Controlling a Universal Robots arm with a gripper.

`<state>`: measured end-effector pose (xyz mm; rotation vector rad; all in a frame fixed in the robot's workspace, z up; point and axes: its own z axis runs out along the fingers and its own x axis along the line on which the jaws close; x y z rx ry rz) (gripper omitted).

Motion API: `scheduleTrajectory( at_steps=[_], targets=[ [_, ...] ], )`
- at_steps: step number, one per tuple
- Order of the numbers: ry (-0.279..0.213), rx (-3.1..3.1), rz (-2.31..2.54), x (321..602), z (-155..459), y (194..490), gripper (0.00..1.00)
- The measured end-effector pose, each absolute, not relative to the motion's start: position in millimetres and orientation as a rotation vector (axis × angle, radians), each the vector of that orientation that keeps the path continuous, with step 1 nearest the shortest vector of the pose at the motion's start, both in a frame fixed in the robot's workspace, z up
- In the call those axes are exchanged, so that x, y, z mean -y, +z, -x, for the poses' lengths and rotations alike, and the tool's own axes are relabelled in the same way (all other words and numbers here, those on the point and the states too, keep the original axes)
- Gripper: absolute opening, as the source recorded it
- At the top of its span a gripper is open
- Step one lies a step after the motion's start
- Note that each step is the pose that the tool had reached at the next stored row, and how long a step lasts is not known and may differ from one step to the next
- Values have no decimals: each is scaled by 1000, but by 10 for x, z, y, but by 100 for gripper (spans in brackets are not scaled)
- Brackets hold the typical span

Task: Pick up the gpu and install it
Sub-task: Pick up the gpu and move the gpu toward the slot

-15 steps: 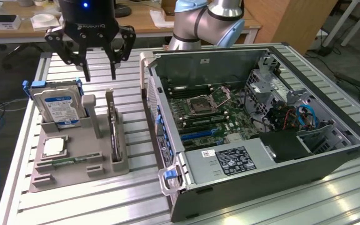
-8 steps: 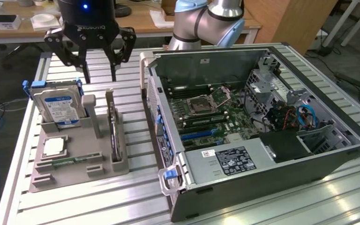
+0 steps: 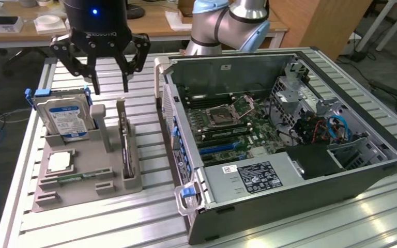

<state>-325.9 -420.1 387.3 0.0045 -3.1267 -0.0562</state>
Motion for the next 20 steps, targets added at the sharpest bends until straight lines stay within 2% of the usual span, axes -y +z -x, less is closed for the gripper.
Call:
scheduleTrajectory(
  at_steps=[20],
  targets=[
    [-49,3127,12,4230,3259,3739,53]
  ],
)
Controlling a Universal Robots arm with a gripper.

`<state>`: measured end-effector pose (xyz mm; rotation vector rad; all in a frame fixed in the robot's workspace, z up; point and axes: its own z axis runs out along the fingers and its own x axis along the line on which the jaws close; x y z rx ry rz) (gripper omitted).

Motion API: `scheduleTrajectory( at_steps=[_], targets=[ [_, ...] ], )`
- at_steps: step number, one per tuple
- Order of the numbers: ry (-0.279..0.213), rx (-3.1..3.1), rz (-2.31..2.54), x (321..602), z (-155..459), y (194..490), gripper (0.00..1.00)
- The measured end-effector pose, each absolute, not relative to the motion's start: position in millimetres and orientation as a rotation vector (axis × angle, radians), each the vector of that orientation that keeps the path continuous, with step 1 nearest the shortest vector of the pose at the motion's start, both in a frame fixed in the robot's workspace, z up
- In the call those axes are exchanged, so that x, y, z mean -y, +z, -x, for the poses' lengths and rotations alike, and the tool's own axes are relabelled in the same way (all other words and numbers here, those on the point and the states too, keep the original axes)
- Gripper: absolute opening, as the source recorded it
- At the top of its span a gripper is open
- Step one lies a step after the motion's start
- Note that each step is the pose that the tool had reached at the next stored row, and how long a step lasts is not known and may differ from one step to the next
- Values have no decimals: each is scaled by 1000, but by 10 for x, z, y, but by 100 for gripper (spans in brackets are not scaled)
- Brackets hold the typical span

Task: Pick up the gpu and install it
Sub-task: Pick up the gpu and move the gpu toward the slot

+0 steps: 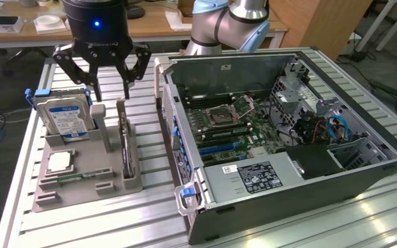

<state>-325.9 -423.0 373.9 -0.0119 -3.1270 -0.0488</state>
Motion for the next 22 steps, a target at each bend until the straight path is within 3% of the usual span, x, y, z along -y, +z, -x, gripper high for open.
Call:
scheduleTrajectory(
  at_steps=[22],
  targets=[
    [-46,3127,12,4252,3260,3613,53]
  ],
)
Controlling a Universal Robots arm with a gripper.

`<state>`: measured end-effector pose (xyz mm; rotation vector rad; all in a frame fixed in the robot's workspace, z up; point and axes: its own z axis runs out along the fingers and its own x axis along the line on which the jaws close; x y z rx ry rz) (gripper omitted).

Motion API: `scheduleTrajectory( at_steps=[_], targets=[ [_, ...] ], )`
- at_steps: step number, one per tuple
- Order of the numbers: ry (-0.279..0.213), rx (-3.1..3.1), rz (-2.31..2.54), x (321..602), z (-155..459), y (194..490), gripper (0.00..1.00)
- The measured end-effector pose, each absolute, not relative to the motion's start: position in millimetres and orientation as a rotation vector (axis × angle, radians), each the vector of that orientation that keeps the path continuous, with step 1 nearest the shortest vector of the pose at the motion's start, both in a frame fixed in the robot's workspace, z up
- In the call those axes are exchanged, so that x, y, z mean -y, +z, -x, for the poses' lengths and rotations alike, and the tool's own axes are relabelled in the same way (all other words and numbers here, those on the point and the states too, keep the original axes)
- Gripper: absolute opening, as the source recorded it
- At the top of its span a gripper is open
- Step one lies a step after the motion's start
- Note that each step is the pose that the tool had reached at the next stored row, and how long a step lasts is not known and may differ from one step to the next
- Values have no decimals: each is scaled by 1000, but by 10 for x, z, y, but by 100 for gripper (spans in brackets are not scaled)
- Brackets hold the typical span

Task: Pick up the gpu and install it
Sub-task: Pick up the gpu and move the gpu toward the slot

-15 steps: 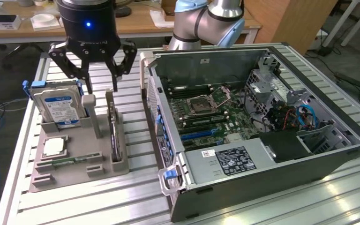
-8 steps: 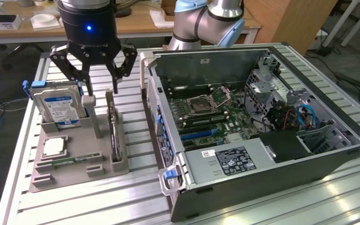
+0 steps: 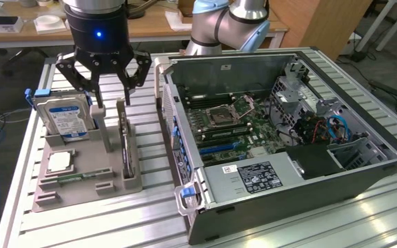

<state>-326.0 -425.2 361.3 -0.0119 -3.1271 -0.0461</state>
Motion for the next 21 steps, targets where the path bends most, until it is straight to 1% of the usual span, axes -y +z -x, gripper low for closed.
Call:
scheduleTrajectory(
  at_steps=[21],
  targets=[
    [-45,3127,12,4275,3260,3467,53]
  ],
)
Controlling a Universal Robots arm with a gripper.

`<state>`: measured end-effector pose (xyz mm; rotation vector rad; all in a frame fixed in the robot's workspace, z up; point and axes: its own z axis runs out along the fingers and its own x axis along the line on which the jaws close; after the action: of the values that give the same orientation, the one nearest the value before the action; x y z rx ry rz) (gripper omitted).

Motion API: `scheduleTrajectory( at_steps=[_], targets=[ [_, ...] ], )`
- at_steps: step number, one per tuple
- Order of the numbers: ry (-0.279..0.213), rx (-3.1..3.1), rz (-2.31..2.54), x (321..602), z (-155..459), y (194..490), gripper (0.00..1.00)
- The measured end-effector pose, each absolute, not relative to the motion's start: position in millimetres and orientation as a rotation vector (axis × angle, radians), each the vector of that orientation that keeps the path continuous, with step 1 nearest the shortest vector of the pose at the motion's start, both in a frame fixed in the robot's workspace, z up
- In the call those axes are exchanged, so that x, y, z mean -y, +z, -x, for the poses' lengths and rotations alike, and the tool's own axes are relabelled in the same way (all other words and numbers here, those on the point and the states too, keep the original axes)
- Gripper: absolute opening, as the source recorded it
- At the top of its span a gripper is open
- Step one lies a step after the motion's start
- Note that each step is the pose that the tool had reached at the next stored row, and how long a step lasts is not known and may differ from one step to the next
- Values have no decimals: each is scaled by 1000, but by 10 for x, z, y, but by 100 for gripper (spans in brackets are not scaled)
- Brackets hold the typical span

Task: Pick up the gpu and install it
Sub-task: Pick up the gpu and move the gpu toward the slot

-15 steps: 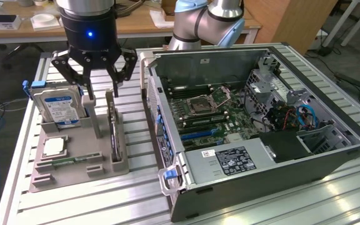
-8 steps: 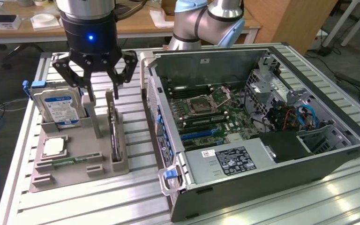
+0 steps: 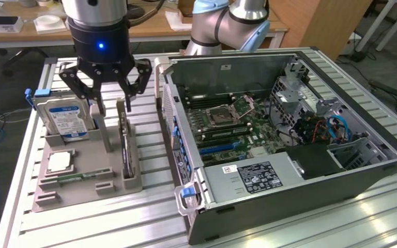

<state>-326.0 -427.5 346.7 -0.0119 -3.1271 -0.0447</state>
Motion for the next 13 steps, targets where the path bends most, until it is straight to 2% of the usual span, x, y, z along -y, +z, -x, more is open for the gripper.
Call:
scheduleTrajectory(
  at_steps=[13],
  targets=[
    [-45,3127,12,4291,3259,3388,53]
  ],
)
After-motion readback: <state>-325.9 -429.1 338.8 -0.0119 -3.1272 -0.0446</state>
